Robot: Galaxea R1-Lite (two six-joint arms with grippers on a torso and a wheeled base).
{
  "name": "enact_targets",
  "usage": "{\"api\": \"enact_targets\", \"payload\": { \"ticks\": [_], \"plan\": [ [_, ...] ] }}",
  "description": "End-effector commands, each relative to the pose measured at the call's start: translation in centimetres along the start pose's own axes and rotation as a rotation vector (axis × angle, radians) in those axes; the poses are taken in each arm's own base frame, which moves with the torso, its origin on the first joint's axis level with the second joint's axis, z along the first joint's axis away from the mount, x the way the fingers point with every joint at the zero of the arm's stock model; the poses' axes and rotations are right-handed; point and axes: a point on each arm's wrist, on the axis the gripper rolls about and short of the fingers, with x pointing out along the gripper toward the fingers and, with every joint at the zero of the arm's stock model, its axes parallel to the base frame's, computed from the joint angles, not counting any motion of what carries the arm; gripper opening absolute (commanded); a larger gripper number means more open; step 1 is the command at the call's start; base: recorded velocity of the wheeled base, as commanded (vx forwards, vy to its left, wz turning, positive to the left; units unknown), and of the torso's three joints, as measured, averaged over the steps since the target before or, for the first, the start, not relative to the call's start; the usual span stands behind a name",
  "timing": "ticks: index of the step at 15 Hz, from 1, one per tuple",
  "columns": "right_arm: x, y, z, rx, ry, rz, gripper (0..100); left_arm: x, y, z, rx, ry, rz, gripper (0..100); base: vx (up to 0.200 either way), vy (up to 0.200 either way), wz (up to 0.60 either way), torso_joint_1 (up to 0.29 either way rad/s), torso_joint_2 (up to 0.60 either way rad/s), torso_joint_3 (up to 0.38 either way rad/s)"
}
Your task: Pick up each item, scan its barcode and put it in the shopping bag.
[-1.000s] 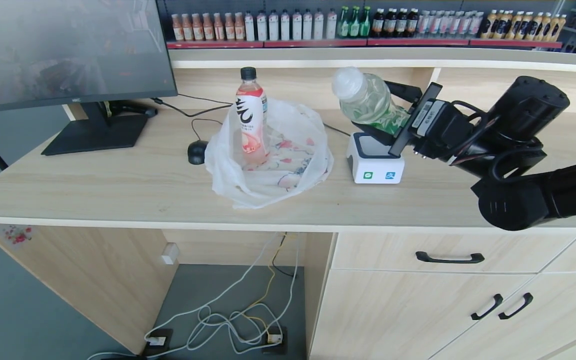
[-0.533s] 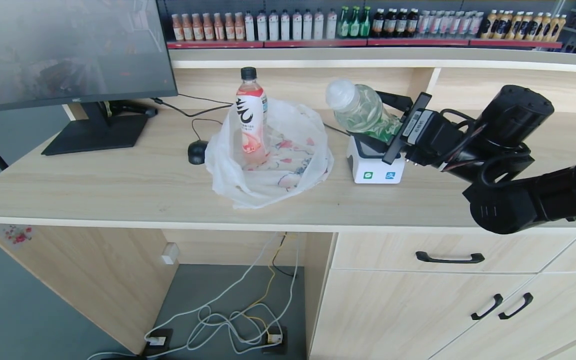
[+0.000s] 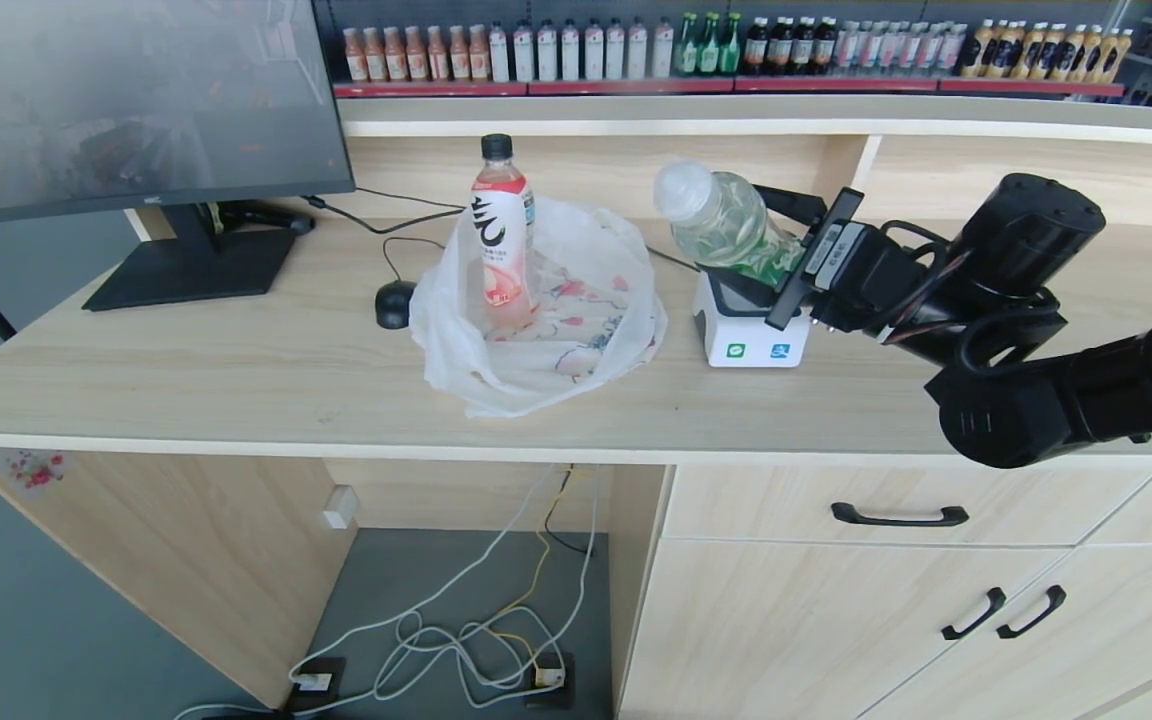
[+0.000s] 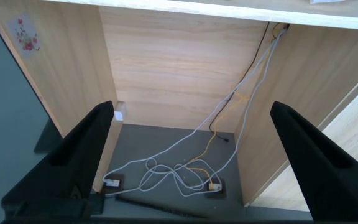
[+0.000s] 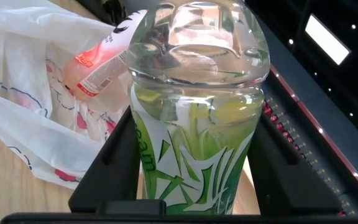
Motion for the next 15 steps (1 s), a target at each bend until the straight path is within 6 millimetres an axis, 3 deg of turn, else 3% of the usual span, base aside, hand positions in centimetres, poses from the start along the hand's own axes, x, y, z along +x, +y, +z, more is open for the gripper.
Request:
{"api": "enact_targets", "payload": {
  "ticks": [1,15],
  "plan": [
    [-0.1,0.0,-0.1,0.001,0.002,0.003,0,0.0,0.0,0.0,0.000,-0.001,0.000,100,0.000,0.000,0.00,0.000,0.00,0.000],
    [-0.8,-0.3,-1.2,-0.005,0.028,0.000,0,0.0,0.0,0.0,0.000,-0.001,0.000,100,0.000,0.000,0.00,0.000,0.00,0.000]
  ]
}}
